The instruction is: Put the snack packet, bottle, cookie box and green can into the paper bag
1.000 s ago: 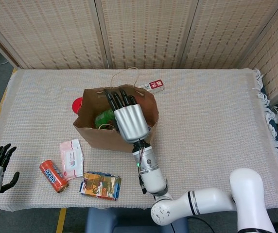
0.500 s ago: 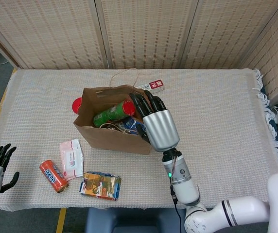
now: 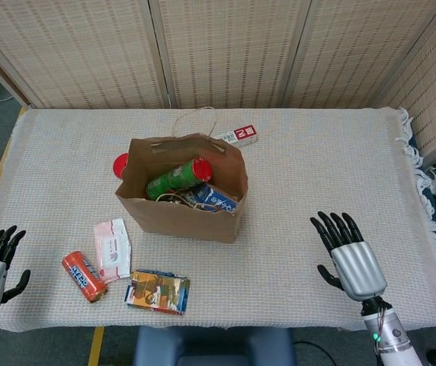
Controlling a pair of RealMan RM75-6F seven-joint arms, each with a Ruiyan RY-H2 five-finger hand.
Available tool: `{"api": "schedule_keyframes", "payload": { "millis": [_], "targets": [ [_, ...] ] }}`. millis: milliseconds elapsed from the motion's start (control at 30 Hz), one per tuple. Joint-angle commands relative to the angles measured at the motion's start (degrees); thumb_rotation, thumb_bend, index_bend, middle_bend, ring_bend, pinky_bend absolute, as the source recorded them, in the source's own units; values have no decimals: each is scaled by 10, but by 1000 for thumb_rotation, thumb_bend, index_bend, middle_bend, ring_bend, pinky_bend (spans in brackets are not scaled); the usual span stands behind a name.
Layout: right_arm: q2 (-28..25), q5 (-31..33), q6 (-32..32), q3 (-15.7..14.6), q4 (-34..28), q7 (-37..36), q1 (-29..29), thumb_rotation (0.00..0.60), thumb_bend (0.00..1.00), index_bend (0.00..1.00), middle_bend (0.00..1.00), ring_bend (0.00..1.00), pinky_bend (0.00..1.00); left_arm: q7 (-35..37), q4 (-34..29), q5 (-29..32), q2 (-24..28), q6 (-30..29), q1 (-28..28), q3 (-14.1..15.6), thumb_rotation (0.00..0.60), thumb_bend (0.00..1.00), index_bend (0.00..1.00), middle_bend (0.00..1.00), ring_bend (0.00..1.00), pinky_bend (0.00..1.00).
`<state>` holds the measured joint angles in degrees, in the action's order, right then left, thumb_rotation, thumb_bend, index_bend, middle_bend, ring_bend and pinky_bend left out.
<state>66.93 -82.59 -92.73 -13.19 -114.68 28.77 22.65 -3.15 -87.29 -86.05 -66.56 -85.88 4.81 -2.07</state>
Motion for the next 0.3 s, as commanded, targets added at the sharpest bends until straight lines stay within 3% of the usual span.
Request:
{"api": "schedule_keyframes", "payload": {
  "millis": [33, 167, 300],
  "targets": [
    [12, -51, -31, -25, 122, -50, -73, 600, 157, 0, 0, 0, 0, -1, 0, 1, 0, 0, 0, 0, 600, 394, 72, 0, 0, 0],
    [51, -60, -46, -8, 227, -54, -105, 600, 156, 0, 0, 0, 0, -3, 0, 1, -1, 0, 0, -1, 600, 393, 68, 0, 0, 0],
    [68, -68, -46, 9, 262, -61, -119, 600, 156, 0, 0, 0, 0, -5, -1, 2, 0, 0, 0, -1, 600, 392, 64, 0, 0, 0]
  ]
}}
